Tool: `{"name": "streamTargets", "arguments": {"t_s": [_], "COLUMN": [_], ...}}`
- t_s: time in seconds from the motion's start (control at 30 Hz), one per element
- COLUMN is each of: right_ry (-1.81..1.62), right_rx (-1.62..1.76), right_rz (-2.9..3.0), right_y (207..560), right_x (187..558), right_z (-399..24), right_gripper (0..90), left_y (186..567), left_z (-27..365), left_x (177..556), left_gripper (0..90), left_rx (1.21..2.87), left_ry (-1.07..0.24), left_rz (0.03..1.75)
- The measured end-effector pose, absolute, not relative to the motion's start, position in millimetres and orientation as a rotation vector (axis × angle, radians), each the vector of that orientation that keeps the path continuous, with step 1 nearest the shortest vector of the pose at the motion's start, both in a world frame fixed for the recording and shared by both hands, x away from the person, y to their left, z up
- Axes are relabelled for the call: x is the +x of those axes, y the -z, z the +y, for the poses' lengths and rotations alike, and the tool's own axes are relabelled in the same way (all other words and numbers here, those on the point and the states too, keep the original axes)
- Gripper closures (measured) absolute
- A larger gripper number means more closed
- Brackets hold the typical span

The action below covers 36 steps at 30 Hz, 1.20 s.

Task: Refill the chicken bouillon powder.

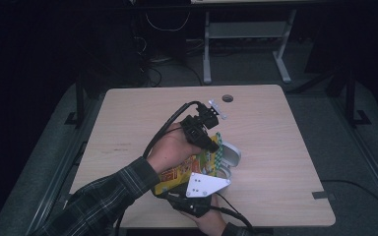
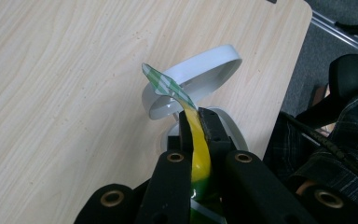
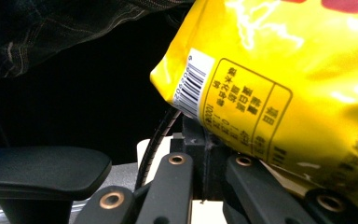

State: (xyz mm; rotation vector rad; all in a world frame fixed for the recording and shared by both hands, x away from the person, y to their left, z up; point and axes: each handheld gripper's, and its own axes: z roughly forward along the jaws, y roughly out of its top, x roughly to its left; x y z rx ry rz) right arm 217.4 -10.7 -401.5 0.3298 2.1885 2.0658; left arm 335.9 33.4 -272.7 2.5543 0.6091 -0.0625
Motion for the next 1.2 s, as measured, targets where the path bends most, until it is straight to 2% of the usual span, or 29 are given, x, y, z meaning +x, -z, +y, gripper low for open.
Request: {"name": "streamTargets", "arguments": {"t_s": [1.2], "right_ry": [-2.091], "right_rx": [0.343], "right_rz": [2.18], "right_y": [398.2], "right_x": [221.3], "right_z": [-13.0], "right_gripper": [90.0], "left_y": [277.5], "left_z": [30.5], "left_x": [337.2], "left_gripper": [90.0], "left_rx": [2.572], "left_ry": [0.076], "left_rz": [0.612]}}
